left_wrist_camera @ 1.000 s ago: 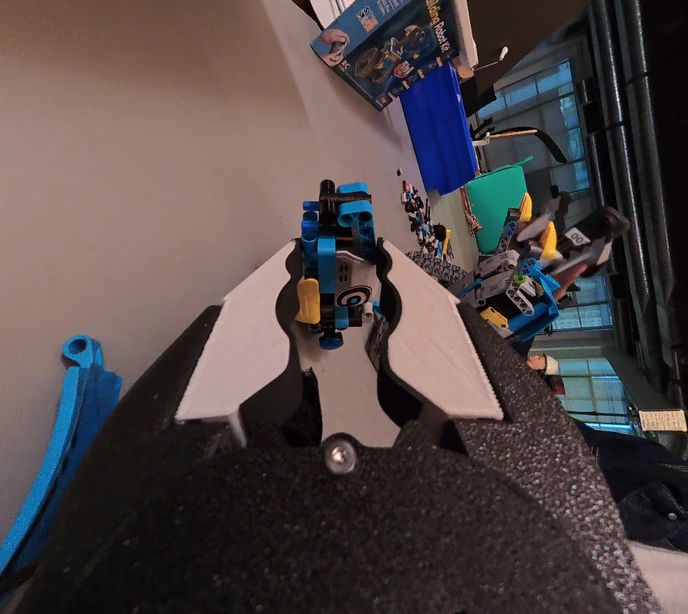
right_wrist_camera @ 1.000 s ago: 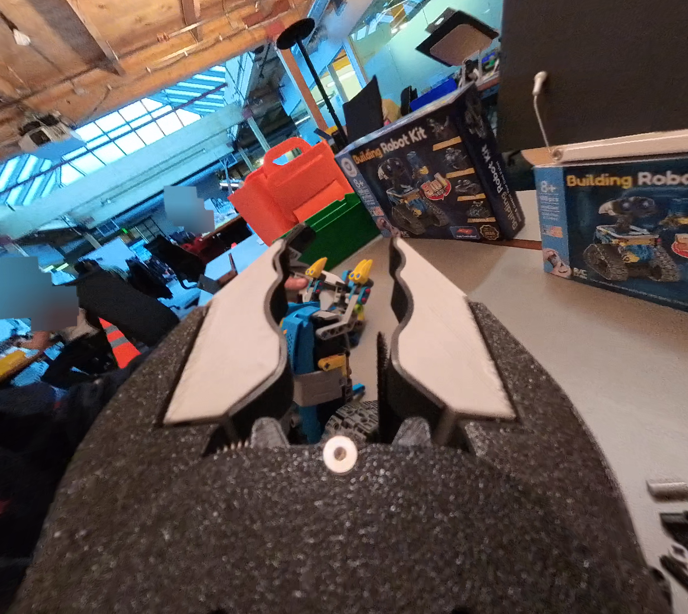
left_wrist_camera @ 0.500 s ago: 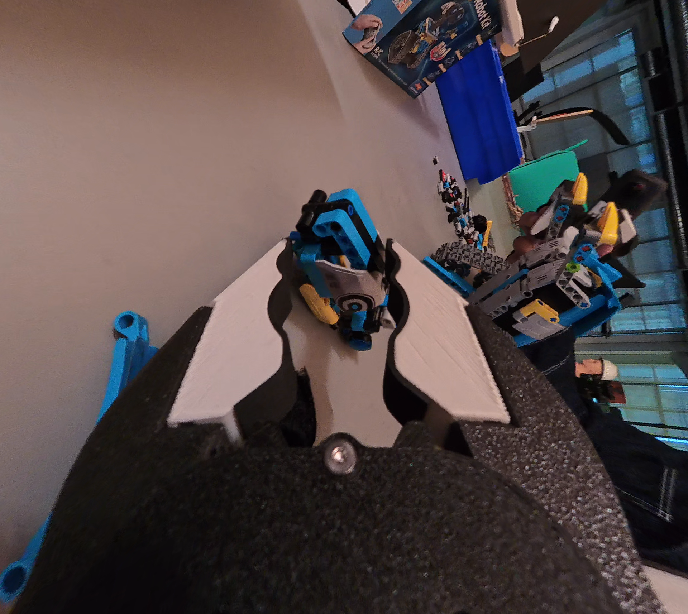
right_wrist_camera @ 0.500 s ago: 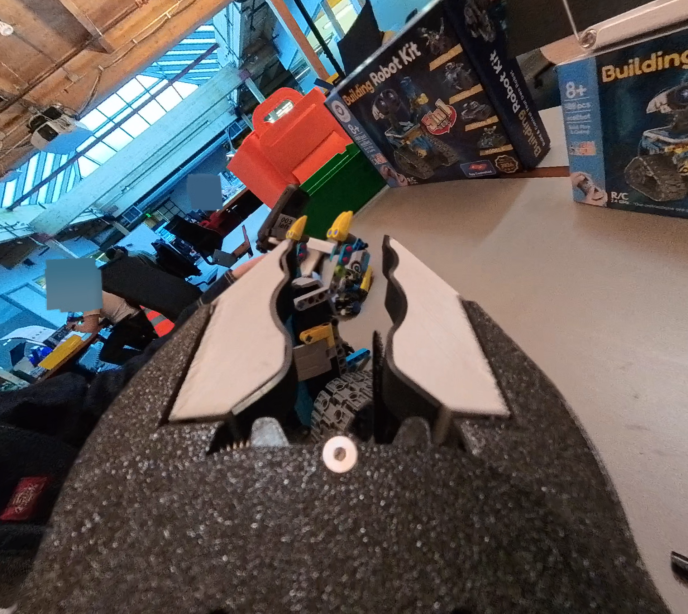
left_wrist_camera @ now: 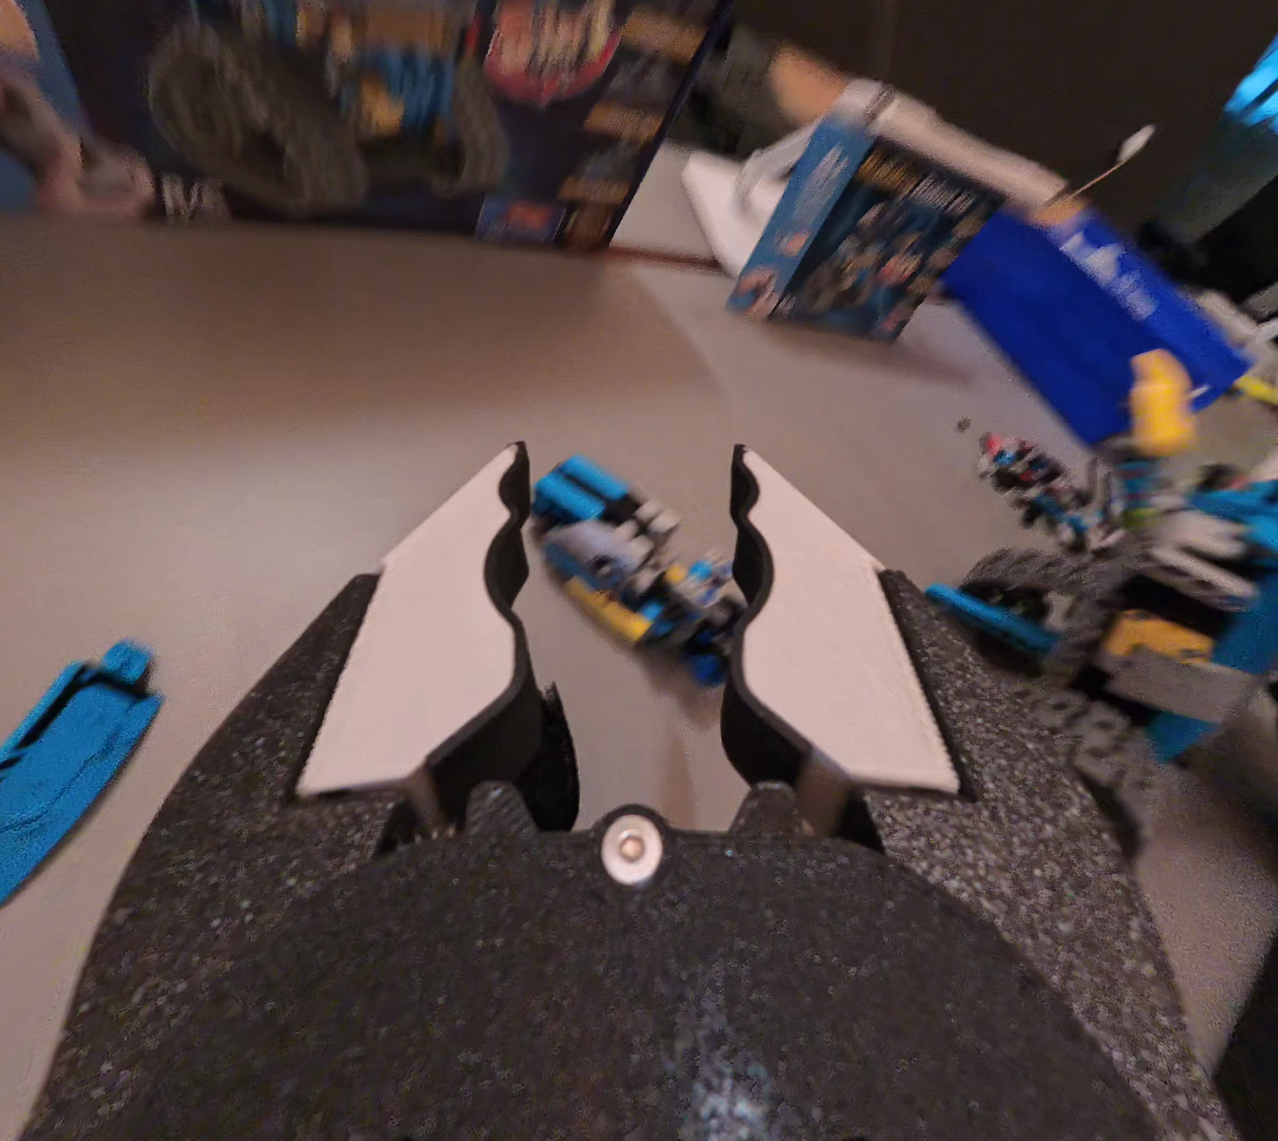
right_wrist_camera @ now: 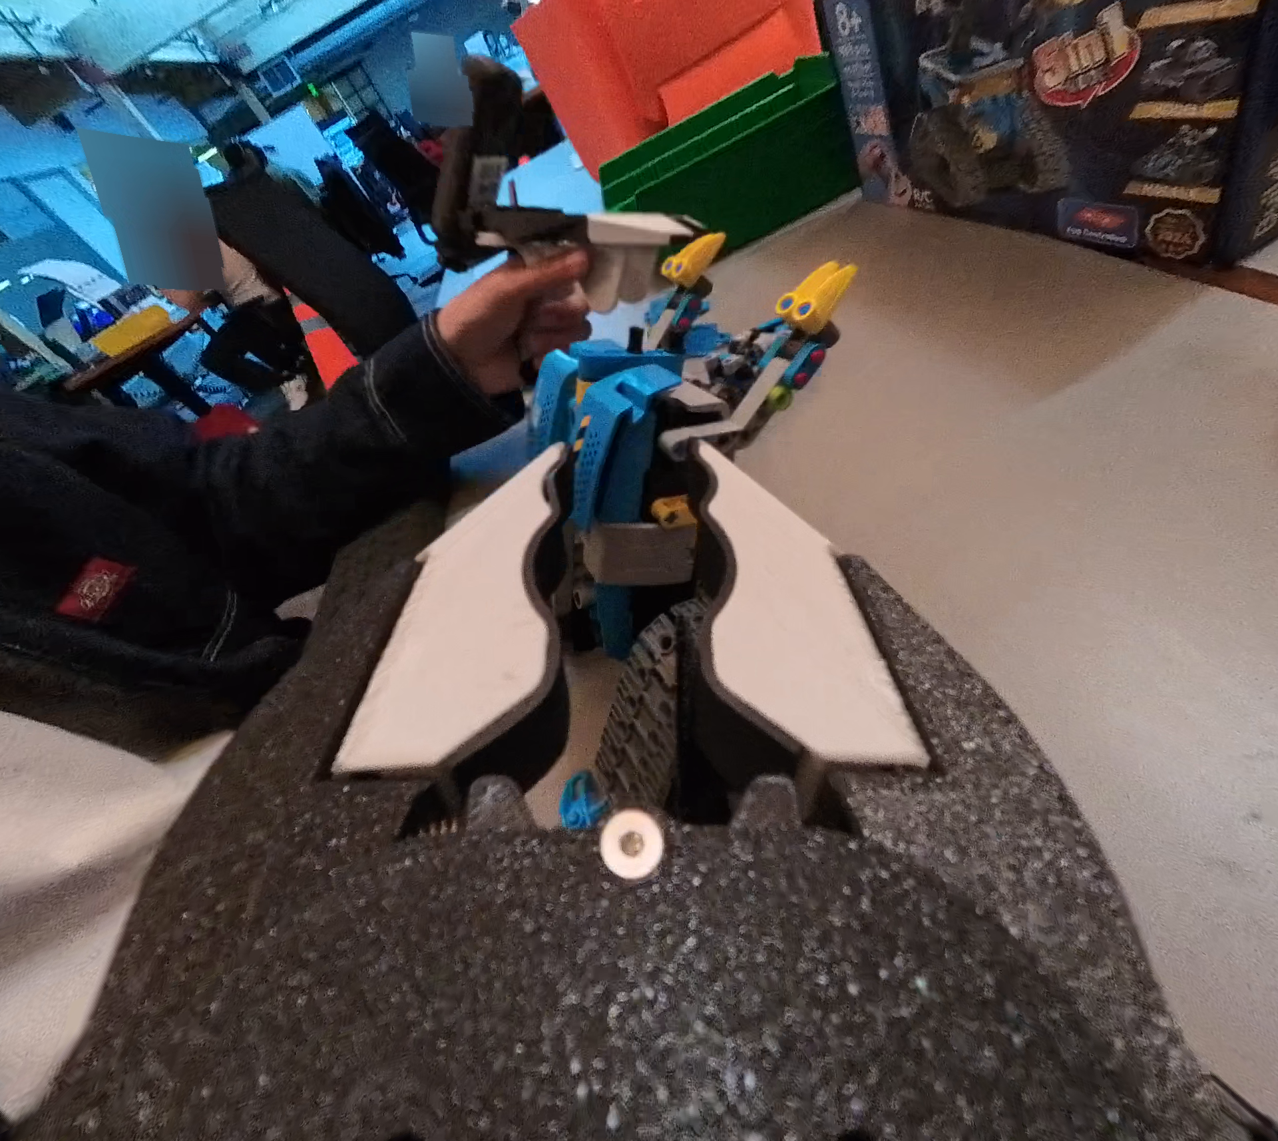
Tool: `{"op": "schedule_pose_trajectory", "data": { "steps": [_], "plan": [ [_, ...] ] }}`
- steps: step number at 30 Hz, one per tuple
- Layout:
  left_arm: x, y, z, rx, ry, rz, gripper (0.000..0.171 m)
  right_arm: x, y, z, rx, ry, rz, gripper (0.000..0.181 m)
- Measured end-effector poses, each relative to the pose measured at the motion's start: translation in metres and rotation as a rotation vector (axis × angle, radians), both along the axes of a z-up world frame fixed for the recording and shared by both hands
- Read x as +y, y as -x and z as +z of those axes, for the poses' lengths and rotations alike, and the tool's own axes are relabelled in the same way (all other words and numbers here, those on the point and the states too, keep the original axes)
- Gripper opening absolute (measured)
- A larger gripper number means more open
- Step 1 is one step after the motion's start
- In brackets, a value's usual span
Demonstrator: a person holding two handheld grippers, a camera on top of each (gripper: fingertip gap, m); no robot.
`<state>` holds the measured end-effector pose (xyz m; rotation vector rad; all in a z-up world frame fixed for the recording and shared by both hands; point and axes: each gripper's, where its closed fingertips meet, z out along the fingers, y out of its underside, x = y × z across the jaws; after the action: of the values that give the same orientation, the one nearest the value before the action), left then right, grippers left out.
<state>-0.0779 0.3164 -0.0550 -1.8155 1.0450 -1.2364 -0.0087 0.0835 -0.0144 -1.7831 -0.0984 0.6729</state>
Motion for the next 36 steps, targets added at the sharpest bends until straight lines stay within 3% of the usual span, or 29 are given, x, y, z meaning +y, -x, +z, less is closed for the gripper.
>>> {"op": "schedule_pose_trajectory", "data": {
  "steps": [2, 4, 5, 6, 9, 16, 19, 26, 31, 36],
  "plan": [
    [-0.047, -0.01, 0.035, -0.187, -0.009, -0.108, 0.051, 0.002, 0.009, -0.007, -0.036, 0.023, 0.025, 0.031],
    [-0.112, -0.015, 0.062, -0.354, 0.039, -0.324, 0.046, 0.002, 0.011, -0.008, -0.063, 0.02, 0.02, 0.03],
    [-0.143, -0.015, 0.07, -0.405, 0.065, -0.447, 0.035, 0.0, 0.012, -0.008, -0.066, 0.02, 0.029, 0.027],
    [-0.167, -0.014, 0.073, -0.428, 0.081, -0.539, 0.019, -0.001, 0.013, -0.006, -0.057, 0.016, 0.033, 0.026],
    [-0.198, -0.016, 0.067, -0.403, 0.042, -0.613, 0.014, -0.008, 0.015, -0.006, -0.019, 0.031, 0.069, 0.015],
    [-0.2, -0.017, 0.053, -0.359, -0.094, -0.484, 0.019, -0.006, 0.012, -0.011, -0.19, 0.049, 0.006, 0.016],
    [-0.193, -0.016, 0.047, -0.341, -0.11, -0.435, 0.021, -0.004, 0.027, -0.021, -0.188, 0.097, 0.067, 0.015],
    [-0.204, -0.016, 0.041, -0.34, -0.051, -0.486, 0.025, -0.002, 0.027, -0.015, -0.177, 0.069, 0.045, 0.027],
    [-0.193, -0.014, 0.038, -0.32, -0.102, -0.42, 0.019, 0.004, 0.029, -0.014, -0.197, 0.065, 0.011, 0.038],
    [-0.2, -0.012, 0.039, -0.328, -0.114, -0.453, 0.018, 0.014, 0.028, -0.017, -0.343, 0.06, -0.076, 0.041]
  ]
}}
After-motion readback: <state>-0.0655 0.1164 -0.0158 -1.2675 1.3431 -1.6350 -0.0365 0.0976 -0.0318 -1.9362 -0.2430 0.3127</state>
